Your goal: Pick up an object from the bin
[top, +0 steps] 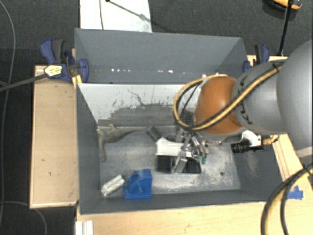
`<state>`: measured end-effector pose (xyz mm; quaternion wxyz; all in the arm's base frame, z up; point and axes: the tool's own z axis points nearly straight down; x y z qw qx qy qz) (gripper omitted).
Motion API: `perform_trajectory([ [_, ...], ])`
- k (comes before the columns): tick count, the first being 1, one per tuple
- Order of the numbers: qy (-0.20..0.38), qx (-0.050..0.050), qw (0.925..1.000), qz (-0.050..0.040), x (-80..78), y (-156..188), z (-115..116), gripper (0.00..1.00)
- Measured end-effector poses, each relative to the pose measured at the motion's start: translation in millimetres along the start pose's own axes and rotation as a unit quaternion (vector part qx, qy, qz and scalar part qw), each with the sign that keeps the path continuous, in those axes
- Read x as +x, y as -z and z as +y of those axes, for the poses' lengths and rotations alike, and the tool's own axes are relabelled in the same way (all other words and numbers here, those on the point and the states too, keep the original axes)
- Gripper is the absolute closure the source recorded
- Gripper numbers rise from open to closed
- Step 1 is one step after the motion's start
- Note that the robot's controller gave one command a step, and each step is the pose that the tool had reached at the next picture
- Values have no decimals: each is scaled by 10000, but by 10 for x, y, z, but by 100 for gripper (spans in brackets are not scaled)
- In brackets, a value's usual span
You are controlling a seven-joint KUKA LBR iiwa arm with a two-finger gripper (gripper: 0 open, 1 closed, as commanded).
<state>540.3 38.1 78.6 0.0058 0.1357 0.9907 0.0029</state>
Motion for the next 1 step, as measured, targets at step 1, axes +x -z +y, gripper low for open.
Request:
perform_trajectory([
  [1,764,-10,9971,6,-44,-76,26,100],
])
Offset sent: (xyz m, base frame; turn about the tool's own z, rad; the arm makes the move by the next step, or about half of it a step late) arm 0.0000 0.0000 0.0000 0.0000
